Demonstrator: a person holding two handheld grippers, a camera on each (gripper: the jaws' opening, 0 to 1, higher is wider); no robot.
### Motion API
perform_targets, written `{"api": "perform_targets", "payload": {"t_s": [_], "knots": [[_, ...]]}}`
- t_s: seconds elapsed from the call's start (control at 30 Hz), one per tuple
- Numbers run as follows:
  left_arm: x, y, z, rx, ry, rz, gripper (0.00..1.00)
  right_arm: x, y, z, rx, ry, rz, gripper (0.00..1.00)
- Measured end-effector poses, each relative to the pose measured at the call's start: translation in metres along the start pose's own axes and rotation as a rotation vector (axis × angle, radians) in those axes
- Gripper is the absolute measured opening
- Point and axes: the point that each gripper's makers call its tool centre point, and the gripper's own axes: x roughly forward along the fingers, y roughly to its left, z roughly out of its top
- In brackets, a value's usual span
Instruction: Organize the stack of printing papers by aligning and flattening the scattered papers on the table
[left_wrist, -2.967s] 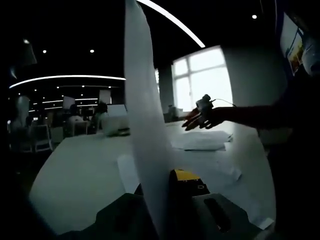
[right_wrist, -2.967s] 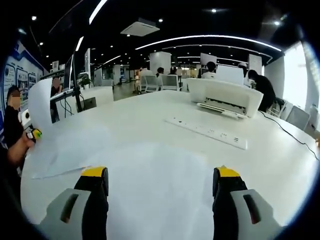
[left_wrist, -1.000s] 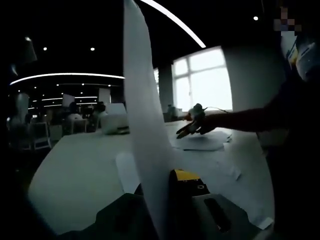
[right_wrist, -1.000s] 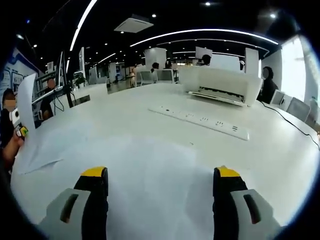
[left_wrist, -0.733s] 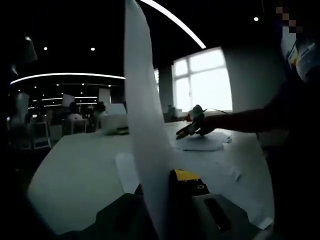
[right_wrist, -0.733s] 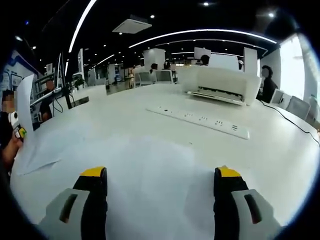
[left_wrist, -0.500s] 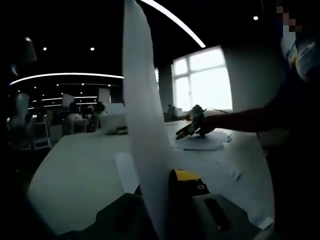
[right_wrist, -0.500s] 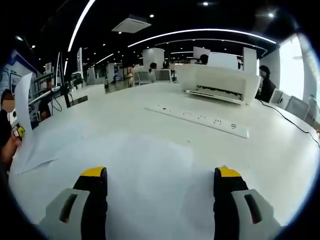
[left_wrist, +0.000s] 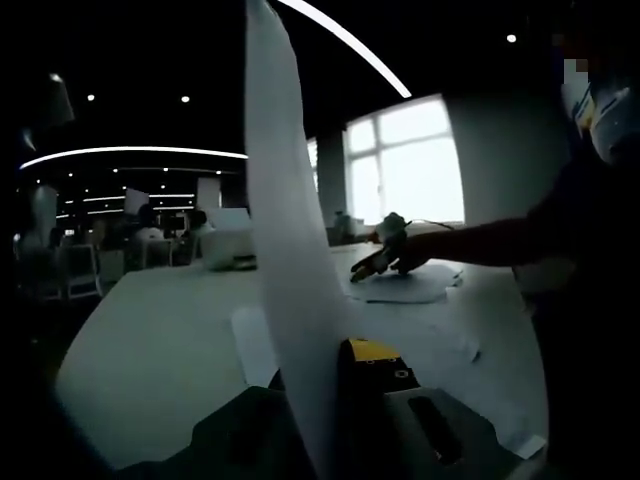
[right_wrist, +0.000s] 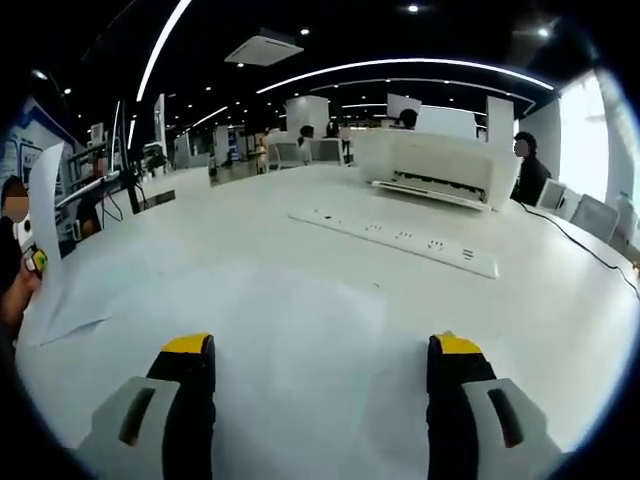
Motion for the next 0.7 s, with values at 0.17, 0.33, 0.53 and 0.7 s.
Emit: {"api": "perform_targets", "payload": {"t_s": [0.17, 0.33, 0.53, 0.7], "knots": [[0.0, 0.0, 0.0, -0.001, 0.001, 0.001, 0.06, 0.003, 0.0, 0.003, -0.004, -0.016, 0.01, 0.82], [0.001, 0.0, -0.001, 0.001, 0.005, 0.002, 0.06, 0.004, 0.009, 0.007, -0.016, -0.042, 0.047, 0.8], [0.001, 0.0, -0.001, 0.0, 0.009, 0.002, 0.06, 0.004, 0.012, 0.0, -0.044, -0.031, 0.045, 0.75], [0.001, 0.0, -0.001, -0.001, 0.006, 0.002, 0.06, 0.001, 0.019, 0.002, -0.054, -0.061, 0.076, 0.67]]}}
